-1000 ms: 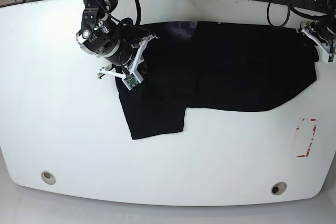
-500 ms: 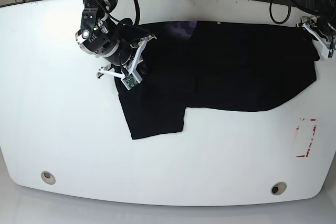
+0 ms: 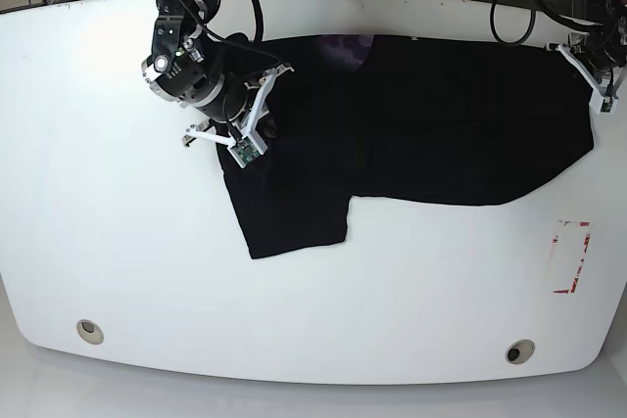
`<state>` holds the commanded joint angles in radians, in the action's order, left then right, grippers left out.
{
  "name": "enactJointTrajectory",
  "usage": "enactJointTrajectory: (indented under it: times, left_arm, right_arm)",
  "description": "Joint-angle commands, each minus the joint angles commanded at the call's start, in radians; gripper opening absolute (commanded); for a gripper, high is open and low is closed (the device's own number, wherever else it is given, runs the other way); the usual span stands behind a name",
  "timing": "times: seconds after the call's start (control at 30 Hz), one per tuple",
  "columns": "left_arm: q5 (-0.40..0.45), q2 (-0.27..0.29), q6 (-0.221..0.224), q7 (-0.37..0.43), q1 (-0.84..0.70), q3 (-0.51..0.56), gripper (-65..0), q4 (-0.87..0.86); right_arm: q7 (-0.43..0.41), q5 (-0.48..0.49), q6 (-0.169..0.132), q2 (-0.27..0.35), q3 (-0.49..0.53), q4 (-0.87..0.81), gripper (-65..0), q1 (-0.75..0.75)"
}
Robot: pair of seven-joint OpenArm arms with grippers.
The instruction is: Layout the t-shirt on the table in an organized manner, then fold the t-shirt properly
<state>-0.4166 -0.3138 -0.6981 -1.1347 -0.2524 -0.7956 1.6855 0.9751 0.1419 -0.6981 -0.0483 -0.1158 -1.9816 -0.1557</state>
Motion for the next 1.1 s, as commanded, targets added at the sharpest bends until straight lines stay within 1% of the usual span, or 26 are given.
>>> enactJointTrajectory:
  times: [0.43, 0.57, 0.7, 0.8, 0.9, 1.03, 1.07, 1.1]
  left_arm:
    - [-0.005, 0.003, 0.0, -0.006, 0.002, -0.08, -65.0, 0.227]
    - [-0.005, 0.014, 0.0, 0.0, 0.012, -0.084, -65.0, 0.253]
    - [0.006, 0.023, 0.0, 0.0, 0.104, -0.084, -65.0, 0.252]
    - [0.031, 0.037, 0.0, 0.0, 0.164, -0.071, -65.0, 0.252]
    - [0.049, 0.044, 0.0, 0.0, 0.265, -0.026, -65.0, 0.252]
    - [0.051, 0.046, 0.0, -0.003, 0.388, 0.025, -65.0, 0.252]
    - [0.052, 0.046, 0.0, -0.006, 0.446, 0.046, -65.0, 0.252]
    - [0.052, 0.046, 0.0, -0.006, 0.479, 0.058, -65.0, 0.252]
  right_arm:
    - [0.0, -0.002, 0.0, 0.009, -0.002, -0.037, -65.0, 0.0]
    - [-0.002, 0.0, 0.0, 0.035, -0.012, -0.037, -65.0, 0.003]
    - [-0.002, 0.0, 0.0, 0.054, -0.035, -0.031, -65.0, 0.048]
    - [0.0, 0.0, 0.0, 0.081, -0.038, -0.028, -65.0, 0.094]
    - [0.003, 0.0, 0.0, 0.121, -0.037, -0.008, -65.0, 0.169]
    - [0.003, 0.0, 0.0, 0.167, -0.037, 0.026, -65.0, 0.258]
    - [0.003, 0.0, 0.0, 0.189, -0.035, 0.043, -65.0, 0.302]
    - [0.005, 0.0, 0.0, 0.198, -0.035, 0.052, -65.0, 0.327]
